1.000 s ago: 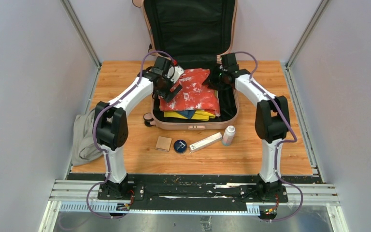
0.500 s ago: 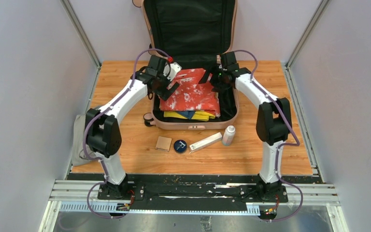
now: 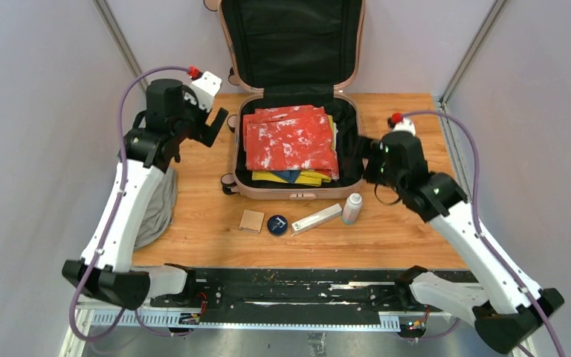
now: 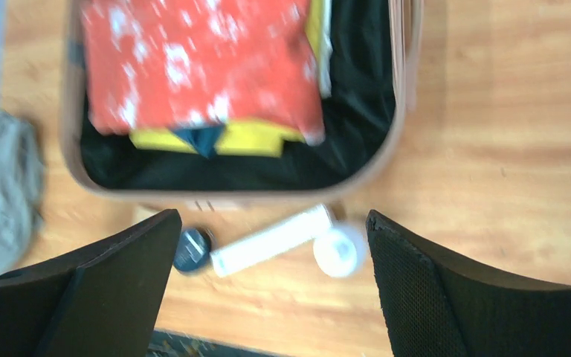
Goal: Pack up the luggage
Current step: Pick up the makeup from the center of the board.
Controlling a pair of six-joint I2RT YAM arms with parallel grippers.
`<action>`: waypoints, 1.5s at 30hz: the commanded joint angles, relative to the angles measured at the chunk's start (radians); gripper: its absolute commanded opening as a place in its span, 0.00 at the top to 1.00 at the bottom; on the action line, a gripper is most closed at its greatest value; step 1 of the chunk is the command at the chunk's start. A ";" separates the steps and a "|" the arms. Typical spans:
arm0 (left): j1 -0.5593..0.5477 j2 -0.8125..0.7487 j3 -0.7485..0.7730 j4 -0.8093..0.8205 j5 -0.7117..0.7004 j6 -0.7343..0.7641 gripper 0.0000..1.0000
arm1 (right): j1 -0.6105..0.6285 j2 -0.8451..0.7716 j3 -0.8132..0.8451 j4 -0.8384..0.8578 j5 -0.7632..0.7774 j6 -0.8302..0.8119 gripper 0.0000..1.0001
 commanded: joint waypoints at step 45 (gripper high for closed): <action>0.030 -0.235 -0.227 -0.236 0.144 -0.016 0.00 | -0.072 0.238 0.279 -0.286 0.010 -0.295 1.00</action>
